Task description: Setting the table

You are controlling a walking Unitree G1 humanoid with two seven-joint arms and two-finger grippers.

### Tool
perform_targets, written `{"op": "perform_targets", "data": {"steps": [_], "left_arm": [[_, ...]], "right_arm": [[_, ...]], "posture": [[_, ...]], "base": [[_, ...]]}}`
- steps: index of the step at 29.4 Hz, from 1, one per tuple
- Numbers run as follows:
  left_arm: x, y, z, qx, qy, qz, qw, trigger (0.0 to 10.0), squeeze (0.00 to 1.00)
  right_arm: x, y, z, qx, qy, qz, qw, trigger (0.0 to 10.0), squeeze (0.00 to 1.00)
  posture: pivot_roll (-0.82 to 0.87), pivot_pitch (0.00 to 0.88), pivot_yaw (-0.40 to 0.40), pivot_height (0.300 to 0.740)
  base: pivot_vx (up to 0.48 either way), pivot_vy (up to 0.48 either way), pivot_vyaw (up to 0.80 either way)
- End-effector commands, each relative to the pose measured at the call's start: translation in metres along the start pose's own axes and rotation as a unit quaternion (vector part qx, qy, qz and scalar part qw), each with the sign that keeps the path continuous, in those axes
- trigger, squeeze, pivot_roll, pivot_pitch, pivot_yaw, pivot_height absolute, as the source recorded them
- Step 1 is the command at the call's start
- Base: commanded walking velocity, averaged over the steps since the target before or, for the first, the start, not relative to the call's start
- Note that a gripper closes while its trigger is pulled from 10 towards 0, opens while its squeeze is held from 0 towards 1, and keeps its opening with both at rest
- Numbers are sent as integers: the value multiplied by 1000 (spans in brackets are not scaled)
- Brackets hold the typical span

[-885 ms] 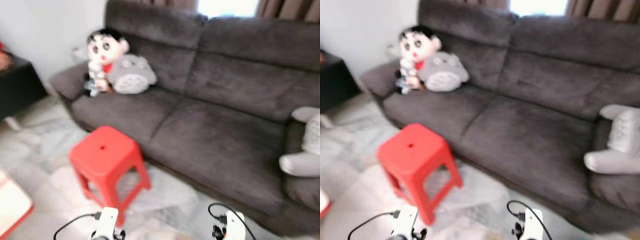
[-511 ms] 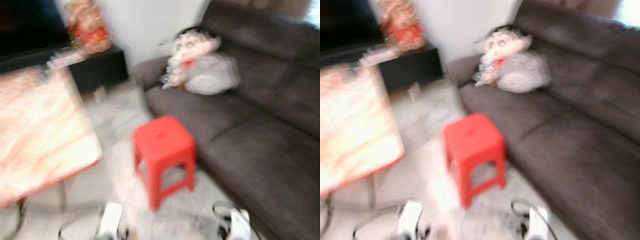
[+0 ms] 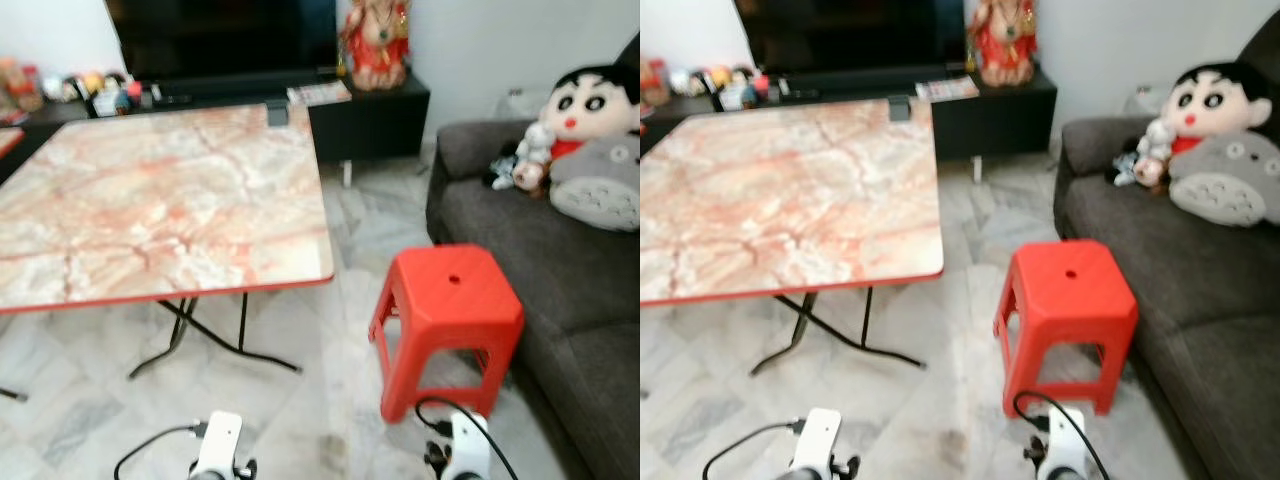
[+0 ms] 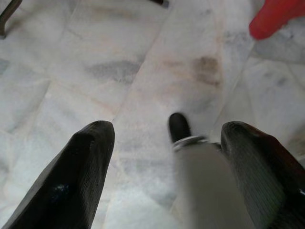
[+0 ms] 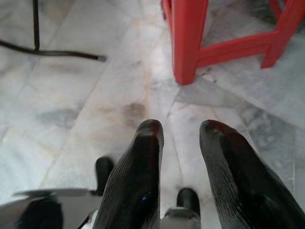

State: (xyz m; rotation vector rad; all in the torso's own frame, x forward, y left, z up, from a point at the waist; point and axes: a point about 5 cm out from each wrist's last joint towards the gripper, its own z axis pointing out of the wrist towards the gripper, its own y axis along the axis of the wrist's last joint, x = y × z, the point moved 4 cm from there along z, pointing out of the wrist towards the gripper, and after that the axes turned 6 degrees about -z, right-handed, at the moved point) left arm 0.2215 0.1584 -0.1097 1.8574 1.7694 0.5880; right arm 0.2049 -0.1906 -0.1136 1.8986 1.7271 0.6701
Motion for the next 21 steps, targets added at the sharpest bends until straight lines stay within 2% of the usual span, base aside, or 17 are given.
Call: {"op": "perform_targets", "data": {"steps": [1,21], "left_arm": [[4,5,1,-2,2,9,1000,10000,0],[8,0,0,6,8,13,1000,10000,0]], "right_arm": [[3,2,1,-2,1,4,1000,10000,0],[2,-2,0,-1,-9,14,1000,10000,0]], "posture": [[-124,0,24,740],[-131,0,37,740]], "base": [[0,0,0],[0,0,0]]}}
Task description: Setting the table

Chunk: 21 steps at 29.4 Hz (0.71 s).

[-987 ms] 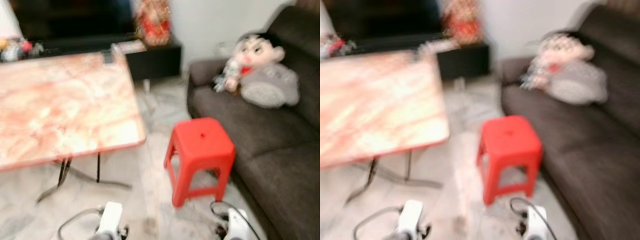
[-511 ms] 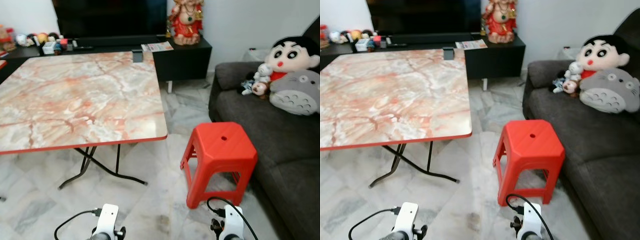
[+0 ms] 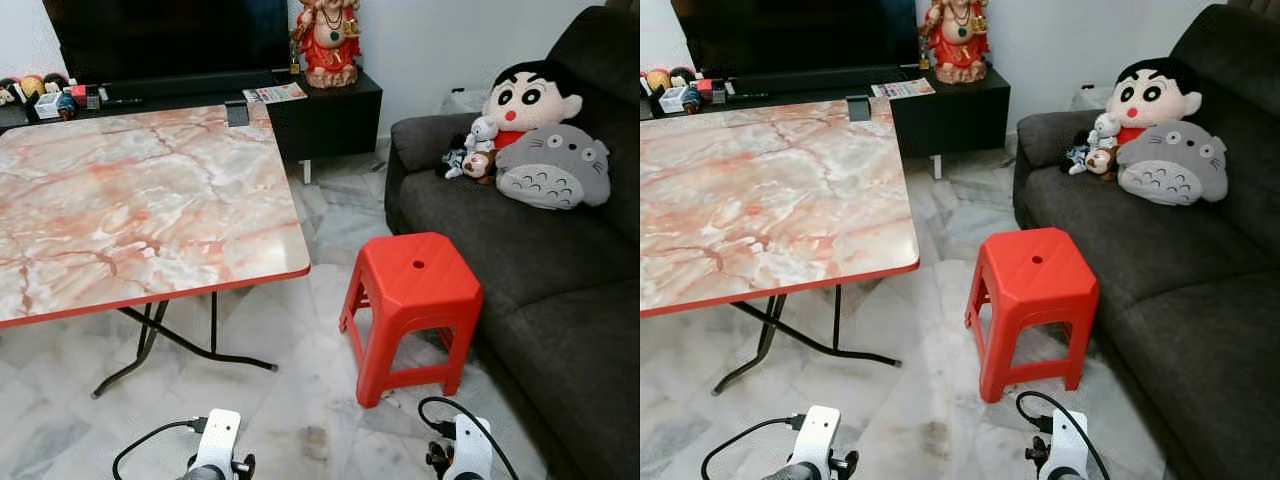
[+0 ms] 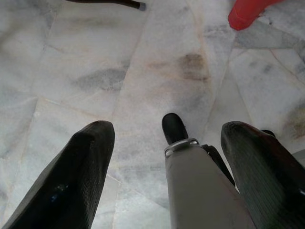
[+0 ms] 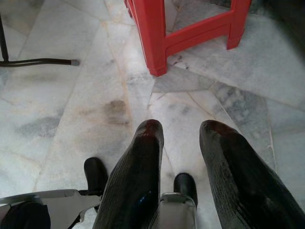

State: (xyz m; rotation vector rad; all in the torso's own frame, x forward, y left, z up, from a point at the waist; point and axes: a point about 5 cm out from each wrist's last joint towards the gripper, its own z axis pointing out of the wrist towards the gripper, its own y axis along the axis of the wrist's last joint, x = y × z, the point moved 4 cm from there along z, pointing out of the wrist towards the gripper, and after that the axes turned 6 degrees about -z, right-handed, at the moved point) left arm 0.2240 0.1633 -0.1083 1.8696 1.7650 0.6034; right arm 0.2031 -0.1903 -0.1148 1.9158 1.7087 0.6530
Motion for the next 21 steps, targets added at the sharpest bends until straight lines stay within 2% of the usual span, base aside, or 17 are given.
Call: {"op": "perform_targets", "data": {"steps": [1,21], "left_arm": [[4,-2,-1,6,3,7,1000,10000,0],[3,-2,0,4,2,9,1000,10000,0]], "right_arm": [[2,0,0,-4,0,7,1000,10000,0],[4,1,0,-4,3,9,1000,10000,0]], "posture": [[-131,0,37,740],[-128,0,36,740]], "base": [[0,0,0],[0,0,0]]}}
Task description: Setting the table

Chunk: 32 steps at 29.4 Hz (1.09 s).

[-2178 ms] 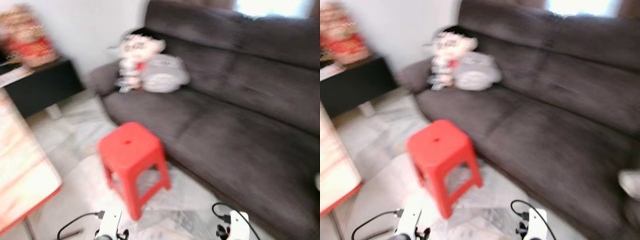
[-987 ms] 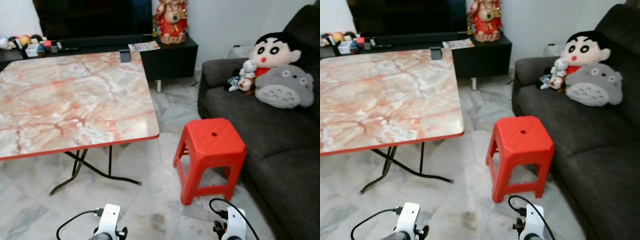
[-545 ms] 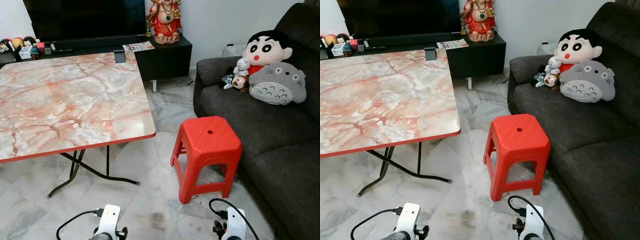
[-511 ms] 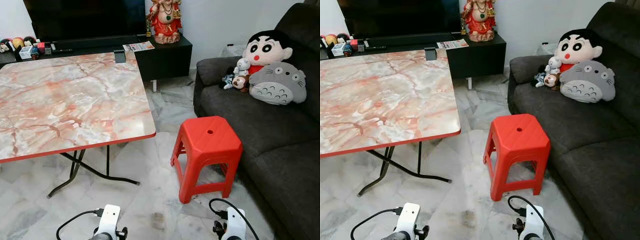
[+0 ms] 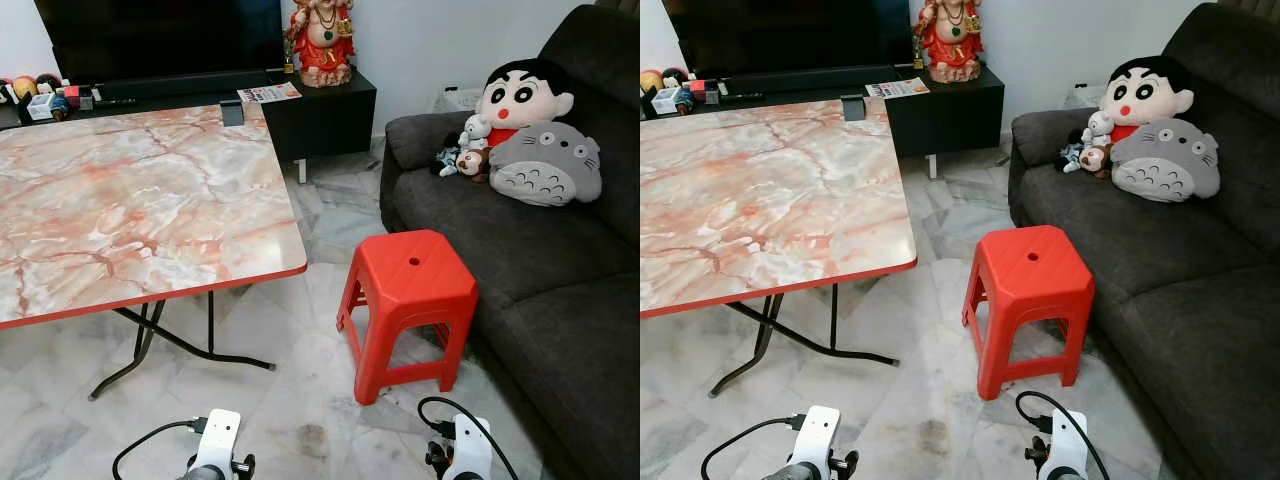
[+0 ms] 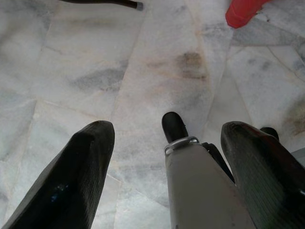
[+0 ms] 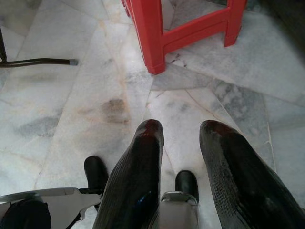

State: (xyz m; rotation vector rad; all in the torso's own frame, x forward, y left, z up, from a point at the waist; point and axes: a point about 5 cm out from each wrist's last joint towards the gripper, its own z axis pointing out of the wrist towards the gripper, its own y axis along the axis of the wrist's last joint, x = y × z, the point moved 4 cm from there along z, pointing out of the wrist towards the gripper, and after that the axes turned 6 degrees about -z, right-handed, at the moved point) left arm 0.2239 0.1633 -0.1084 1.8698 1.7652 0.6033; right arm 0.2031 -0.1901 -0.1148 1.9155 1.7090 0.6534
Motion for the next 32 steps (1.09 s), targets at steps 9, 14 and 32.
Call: {"op": "perform_targets", "data": {"steps": [9,14,32], "left_arm": [[4,-1,0,3,3,8,1000,10000,0],[4,-1,-1,2,5,6,1000,10000,0],[5,-3,-1,5,6,9,1000,10000,0]], "right_arm": [[5,3,1,-7,3,11,1000,10000,0],[5,2,1,-5,3,11,1000,10000,0],[6,-2,0,-1,3,11,1000,10000,0]], "posture": [[-128,0,37,740],[-125,0,36,740],[-123,0,37,740]], "base": [[0,0,0],[0,0,0],[0,0,0]]}}
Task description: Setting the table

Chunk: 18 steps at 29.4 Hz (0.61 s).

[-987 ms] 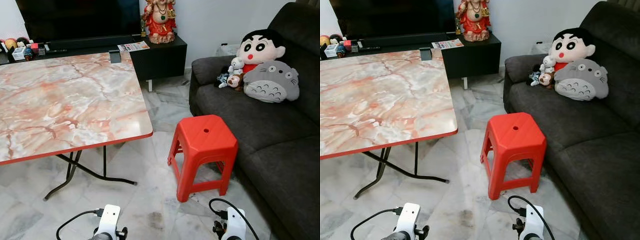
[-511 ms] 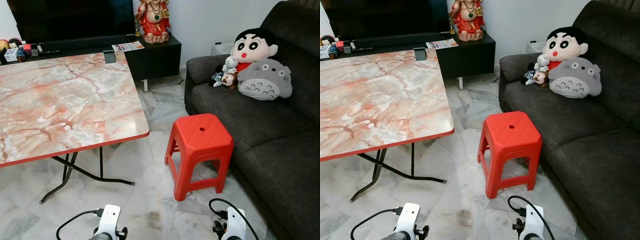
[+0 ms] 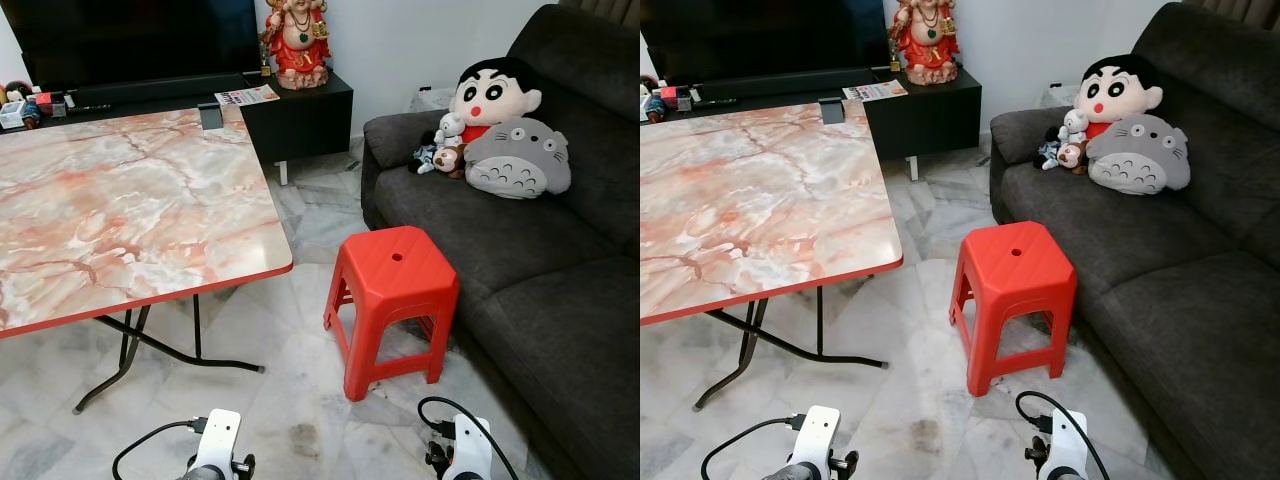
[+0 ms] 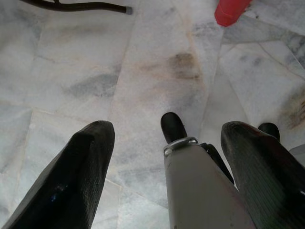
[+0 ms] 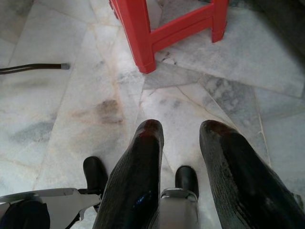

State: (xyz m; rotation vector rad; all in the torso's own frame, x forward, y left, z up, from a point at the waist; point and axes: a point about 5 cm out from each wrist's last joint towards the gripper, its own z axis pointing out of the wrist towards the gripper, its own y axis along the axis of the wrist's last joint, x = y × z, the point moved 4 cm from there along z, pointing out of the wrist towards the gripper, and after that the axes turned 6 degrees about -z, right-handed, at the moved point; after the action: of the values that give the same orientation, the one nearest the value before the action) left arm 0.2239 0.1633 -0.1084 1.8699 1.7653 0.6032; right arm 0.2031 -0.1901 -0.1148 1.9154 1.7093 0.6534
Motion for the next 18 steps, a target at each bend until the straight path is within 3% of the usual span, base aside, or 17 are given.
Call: {"op": "perform_targets", "data": {"steps": [1,4,7,13,18], "left_arm": [[5,-4,-1,5,6,9,1000,10000,0],[4,1,0,-4,4,5,1000,10000,0],[-3,24,3,-34,-4,7,999,10000,0],[-1,19,3,-22,-9,0,1000,10000,0],[1,6,0,-6,-14,13,1000,10000,0]], "right_arm": [[6,-2,0,-1,3,11,1000,10000,0],[6,-2,0,-1,3,11,1000,10000,0],[5,-1,0,-1,2,10,1000,10000,0],[6,0,0,-4,0,18,1000,10000,0],[5,-3,0,-3,-5,28,1000,10000,0]], "posture": [[-123,0,37,740],[-122,0,35,740],[-113,0,33,740],[-129,0,51,740],[-138,0,64,740]], "base": [[0,0,0],[0,0,0],[0,0,0],[0,0,0],[480,0,0]]}}
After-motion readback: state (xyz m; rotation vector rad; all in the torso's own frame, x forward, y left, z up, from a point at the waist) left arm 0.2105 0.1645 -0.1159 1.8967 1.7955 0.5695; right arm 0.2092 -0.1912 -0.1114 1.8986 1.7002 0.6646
